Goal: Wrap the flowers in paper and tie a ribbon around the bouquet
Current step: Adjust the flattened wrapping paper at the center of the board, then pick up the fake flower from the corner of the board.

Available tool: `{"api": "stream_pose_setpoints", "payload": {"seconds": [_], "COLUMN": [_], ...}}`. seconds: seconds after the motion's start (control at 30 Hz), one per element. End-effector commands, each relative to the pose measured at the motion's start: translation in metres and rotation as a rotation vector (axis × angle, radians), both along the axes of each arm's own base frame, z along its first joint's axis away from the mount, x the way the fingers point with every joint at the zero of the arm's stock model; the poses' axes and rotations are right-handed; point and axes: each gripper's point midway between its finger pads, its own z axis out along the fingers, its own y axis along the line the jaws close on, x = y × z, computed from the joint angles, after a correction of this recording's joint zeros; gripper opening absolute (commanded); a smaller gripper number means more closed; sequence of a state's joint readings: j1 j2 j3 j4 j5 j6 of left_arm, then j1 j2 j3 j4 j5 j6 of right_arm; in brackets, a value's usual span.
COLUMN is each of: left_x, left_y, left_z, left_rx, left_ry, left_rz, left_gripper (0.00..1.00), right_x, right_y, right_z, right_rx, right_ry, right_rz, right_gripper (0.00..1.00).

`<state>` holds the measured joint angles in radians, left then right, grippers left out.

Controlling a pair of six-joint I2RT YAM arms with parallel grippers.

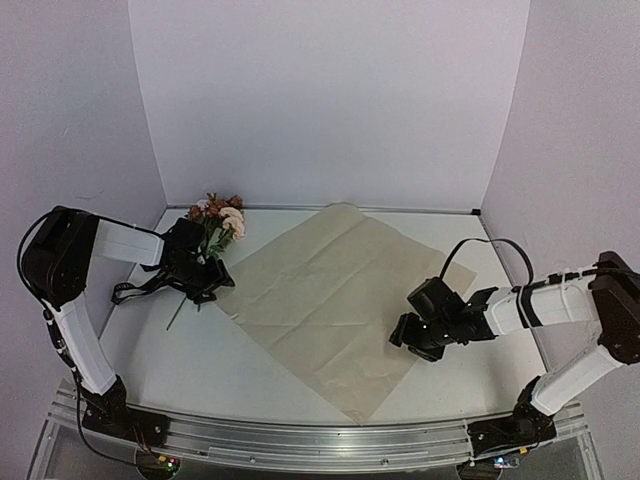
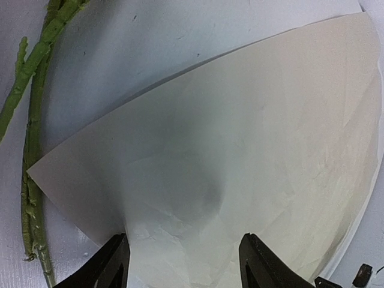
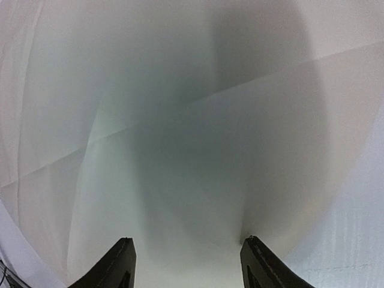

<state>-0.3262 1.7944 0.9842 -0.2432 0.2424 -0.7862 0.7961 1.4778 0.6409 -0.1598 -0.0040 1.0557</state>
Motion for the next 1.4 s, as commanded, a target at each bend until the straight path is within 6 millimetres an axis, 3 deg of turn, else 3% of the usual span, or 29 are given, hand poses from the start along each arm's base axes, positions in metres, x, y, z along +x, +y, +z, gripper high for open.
{"api": "stream_pose_setpoints", "payload": {"seconds": [0.0, 0.43, 0.53, 0.67, 0.8, 0.97, 1.13, 1.2, 1.37], "left_x": [-0.028, -0.040, -0.035, -0.026, -0.013, 0.006, 0.039, 0.058, 0.087], "left_y": [0.025, 0.029, 0.027, 0.029, 0.040, 0.052, 0.057, 0.060, 0.068], "left_z": [-0.023, -0.015, -0.003, 0.032, 0.071, 0.081, 0.072, 0.073, 0.054], "left_rx": [0.086, 0.071, 0.060, 0.067, 0.135, 0.201, 0.287, 0.328, 0.428], "left_ry": [0.106, 0.088, 0.065, 0.003, -0.077, -0.102, -0.105, -0.119, -0.092], "left_rz": [0.020, 0.035, 0.035, 0.051, 0.068, 0.043, -0.035, -0.041, -0.074], "left_gripper": [0.66, 0.65, 0.66, 0.69, 0.72, 0.69, 0.59, 0.58, 0.57], "right_x": [-0.005, -0.027, -0.026, -0.016, -0.001, 0.023, 0.043, 0.048, 0.052], "right_y": [0.014, 0.035, 0.039, 0.044, 0.054, 0.057, 0.045, 0.045, 0.050], "right_z": [-0.004, -0.008, 0.000, 0.023, 0.057, 0.080, 0.081, 0.076, 0.060], "right_rx": [0.028, 0.066, 0.088, 0.113, 0.104, 0.065, 0.025, 0.011, 0.039], "right_ry": [-0.004, 0.022, 0.009, -0.053, -0.131, -0.213, -0.231, -0.221, -0.174], "right_rz": [-0.018, 0.010, 0.011, 0.016, 0.061, 0.092, 0.091, 0.107, 0.127], "right_gripper": [0.61, 0.57, 0.57, 0.61, 0.67, 0.78, 0.79, 0.80, 0.79]}}
